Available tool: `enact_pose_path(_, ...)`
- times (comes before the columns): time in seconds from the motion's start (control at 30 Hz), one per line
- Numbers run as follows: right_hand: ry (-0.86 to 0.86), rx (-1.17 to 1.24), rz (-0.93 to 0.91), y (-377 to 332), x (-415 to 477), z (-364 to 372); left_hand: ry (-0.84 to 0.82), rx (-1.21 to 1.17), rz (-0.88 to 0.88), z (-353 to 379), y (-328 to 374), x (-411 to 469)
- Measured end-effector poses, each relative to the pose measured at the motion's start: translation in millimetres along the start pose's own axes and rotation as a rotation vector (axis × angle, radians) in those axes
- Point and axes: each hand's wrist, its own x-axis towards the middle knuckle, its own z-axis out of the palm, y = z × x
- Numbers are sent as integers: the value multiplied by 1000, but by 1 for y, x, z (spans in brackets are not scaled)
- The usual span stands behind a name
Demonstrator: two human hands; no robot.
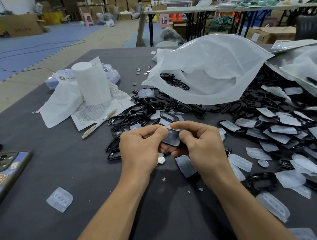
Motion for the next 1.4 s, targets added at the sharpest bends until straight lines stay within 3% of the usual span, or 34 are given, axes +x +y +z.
enact_pose_path(0.17, 12, -88, -54, 2, -1, 0, -4, 1, 3, 0, -3, 0)
enact_pose_path(0.53, -65, 114, 72, -4, 2, -3, 25, -77, -46, 2, -2, 1)
enact_pose_path(0.9, 105, -34, -44, -2, -2, 4, 7, -94, -25, 5, -3, -2)
enact_pose_path(1.07, 129, -160, -94, -1, 0, -1, -55, 17, 31, 3, -5, -2)
enact_pose_path(1.2, 49, -249, -114, -3, 0, -5, -113, 198, 94, 0, -8, 0)
enact_pose_path(1.4, 62, -134, -64, 0, -1, -2, -32, 131, 32, 2, -7, 1)
